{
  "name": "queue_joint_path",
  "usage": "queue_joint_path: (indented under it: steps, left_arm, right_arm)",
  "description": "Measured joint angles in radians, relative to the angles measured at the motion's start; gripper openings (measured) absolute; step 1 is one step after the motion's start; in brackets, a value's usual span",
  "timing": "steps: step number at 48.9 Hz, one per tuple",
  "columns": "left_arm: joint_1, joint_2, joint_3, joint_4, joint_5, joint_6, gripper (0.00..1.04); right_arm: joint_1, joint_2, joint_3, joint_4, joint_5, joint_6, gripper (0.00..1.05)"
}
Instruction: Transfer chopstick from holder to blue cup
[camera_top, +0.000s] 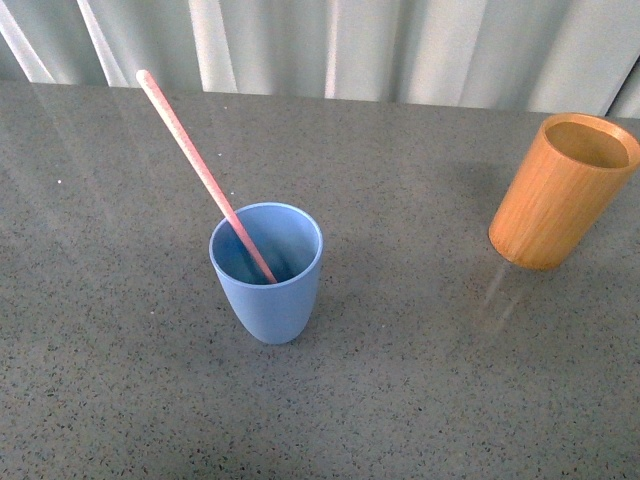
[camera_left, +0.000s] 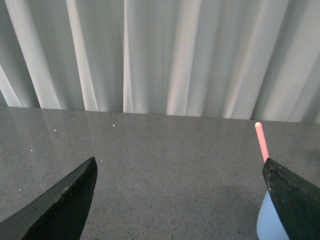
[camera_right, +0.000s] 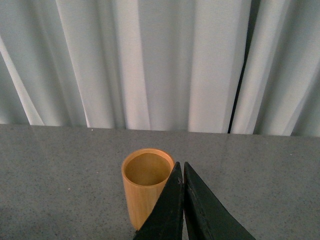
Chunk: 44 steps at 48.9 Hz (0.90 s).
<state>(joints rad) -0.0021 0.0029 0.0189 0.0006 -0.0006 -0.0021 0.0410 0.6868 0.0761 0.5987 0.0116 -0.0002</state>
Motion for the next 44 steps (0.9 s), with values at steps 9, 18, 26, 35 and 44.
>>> queue_joint_path:
  steps: [9,18,26,35,44]
  left_arm:
    - [0.0,0.0,0.0,0.0,0.0,0.0,0.98]
    - [0.0,0.0,0.0,0.0,0.0,0.0,0.98]
    - [0.0,0.0,0.0,0.0,0.0,0.0,0.98]
    - [0.0,0.0,0.0,0.0,0.0,0.0,0.98]
    - [0.0,0.0,0.0,0.0,0.0,0.0,0.98]
  right_arm:
    - [-0.038,-0.114,-0.03,-0.08,-0.011,0.0,0.01]
    - [-0.039,-0.201,-0.059,-0.118,-0.01,0.0,0.01]
    - [-0.039,-0.287,-0.059,-0.197,-0.011,0.0,0.01]
    - [-0.039,-0.375,-0.059,-0.281,-0.01,0.0,0.01]
    - [-0.039,-0.447,-0.059,-0.355,-0.01,0.0,0.01]
